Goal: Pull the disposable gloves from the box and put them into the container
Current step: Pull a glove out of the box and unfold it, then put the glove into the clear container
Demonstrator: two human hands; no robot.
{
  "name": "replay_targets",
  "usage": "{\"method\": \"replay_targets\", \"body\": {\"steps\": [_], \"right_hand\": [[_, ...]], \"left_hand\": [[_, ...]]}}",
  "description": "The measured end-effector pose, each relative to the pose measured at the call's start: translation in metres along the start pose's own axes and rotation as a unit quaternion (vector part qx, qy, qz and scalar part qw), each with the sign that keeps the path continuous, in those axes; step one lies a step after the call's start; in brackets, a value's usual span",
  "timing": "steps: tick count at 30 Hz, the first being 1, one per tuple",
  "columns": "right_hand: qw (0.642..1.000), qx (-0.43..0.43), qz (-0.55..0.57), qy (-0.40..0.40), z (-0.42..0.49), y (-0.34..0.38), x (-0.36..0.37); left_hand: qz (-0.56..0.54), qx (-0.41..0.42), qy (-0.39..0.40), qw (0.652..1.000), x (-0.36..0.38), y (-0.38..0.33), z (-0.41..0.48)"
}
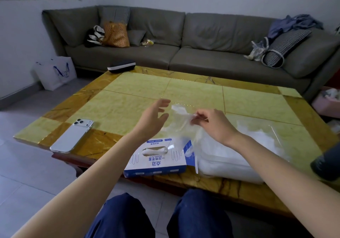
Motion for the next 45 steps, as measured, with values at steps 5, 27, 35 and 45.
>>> {"method": "replay_targets", "body": {"steps": [5,27,35,45], "right_hand": [[0.998,-0.021,0.032,0.043,-0.006,-0.004,-0.004],[0.975,0.148,0.055,-0.156,-0.014,-0.024,-0.036],[0.921,0.117,-0.188,-0.321,-0.011,-0.055,-0.105],[0.97,-0.01,-0.229,-0.08,-0.054,-0.078,-0.062]], "left_hand": [[0.012,0.058,0.111,0.992,0.011,-0.022,0.0],[0.254,0.124,0.057,0.958,0.061,-0.118,0.04],[0.222,0.215,-0.035,0.95,0.078,-0.142,0.056],[0.326,0.235,0.138,0.905,0.098,-0.07,0.03]]}}
Point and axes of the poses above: each hand's wrist, its own z-axis towards the middle knuckle, its own x-axis out of the palm, y = z × x, the point moved 2 cm from there along z, towards the middle knuckle, and after that the axes turned 13 degrees about -z, right-handed, at the moved point
